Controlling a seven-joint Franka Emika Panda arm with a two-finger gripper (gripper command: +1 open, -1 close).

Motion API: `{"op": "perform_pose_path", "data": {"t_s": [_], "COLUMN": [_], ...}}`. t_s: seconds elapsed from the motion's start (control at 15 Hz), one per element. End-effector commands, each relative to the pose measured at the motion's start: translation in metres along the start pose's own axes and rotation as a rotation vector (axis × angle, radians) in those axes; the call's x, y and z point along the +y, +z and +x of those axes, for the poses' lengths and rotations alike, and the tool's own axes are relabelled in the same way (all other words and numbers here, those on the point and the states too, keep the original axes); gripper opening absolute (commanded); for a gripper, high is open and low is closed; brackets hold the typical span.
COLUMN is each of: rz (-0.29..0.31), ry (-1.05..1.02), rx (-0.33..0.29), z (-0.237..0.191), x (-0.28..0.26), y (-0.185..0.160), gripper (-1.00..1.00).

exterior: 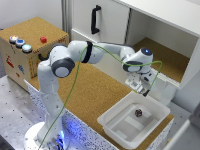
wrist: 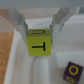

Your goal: Put the yellow object inside the box

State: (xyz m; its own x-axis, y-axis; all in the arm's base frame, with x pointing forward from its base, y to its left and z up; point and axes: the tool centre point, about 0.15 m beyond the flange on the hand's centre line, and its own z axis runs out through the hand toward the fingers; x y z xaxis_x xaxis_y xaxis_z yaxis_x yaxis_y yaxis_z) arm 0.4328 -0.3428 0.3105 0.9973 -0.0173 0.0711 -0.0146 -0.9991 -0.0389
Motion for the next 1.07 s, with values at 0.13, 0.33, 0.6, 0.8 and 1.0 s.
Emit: {"op": "perform_pose_path", "data": {"t_s": [0.13,0.33,0.6,0.8,1.0], "rz": [-0.094,-0.114,-0.118,-0.120,-0.114], "ry": [-0.012,0.050,0.070,0.068,0.060], "rx": [-0.129,-0.127,-0.031,0.046,0.106], "z": [-0.014,-0.010,-0.005,-0.001,0.005], "x": [0.010,0.010,-0.005,-0.031,-0.064], "y": [0.090,0.079,0.025,-0.020,-0.054], "gripper": [-1.00,1.00,1.00,1.00,1.00]}}
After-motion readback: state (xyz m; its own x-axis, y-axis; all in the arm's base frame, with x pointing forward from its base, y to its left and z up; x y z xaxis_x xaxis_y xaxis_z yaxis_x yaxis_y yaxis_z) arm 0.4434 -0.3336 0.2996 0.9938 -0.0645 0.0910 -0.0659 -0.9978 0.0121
